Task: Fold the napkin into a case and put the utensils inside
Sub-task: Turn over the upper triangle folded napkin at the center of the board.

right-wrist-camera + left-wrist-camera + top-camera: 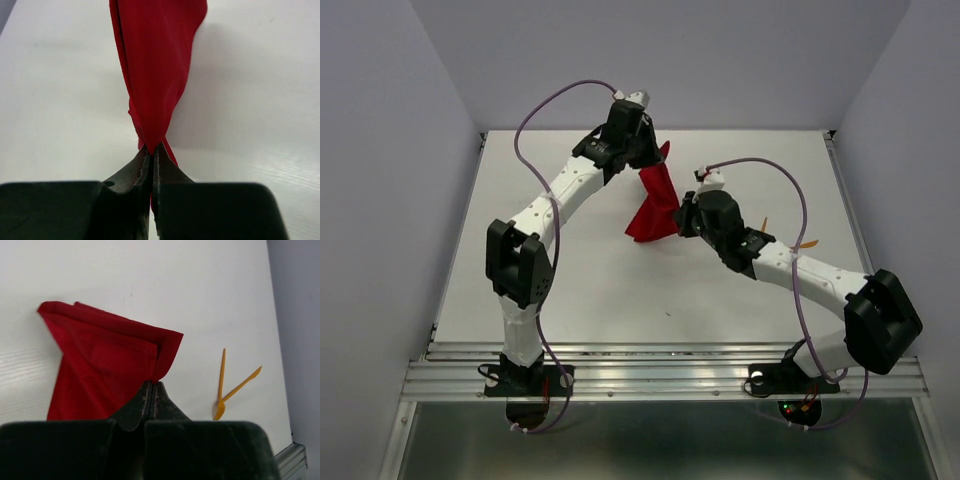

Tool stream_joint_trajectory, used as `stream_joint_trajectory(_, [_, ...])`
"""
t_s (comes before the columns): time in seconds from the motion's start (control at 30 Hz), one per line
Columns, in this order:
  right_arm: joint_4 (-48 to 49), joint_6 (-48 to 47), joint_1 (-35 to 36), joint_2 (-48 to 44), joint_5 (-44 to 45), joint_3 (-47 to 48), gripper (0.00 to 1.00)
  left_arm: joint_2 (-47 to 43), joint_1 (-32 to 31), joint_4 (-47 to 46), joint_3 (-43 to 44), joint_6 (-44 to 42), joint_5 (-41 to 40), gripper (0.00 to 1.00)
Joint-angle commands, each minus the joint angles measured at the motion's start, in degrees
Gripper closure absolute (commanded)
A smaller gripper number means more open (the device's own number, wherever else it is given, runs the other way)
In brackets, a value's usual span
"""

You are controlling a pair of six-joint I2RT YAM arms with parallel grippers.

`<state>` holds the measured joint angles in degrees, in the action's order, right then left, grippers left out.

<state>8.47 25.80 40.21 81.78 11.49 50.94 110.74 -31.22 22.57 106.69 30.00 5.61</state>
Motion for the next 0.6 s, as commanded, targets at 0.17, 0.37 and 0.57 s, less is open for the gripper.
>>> stream_joint_trajectory(0.17, [-8.29,-19.64,0.31,-6.01,14.7,9.88,0.99,0.97,1.87,-4.72,8.7,-0.2,4.67,1.0])
stream_joint_trajectory(0.37, [-12.94,-24.66,0.31,-9.18,9.54,12.08,0.99,-0.69,2.13,-7.45,7.92,0.67,5.47,1.0])
stream_joint_trajectory(0.57, [-22.33,-28.44,0.31,-10.5,-0.22,15.85,0.99,-4.38,2.57,-10.43,2.83,2.95,4.42,1.0])
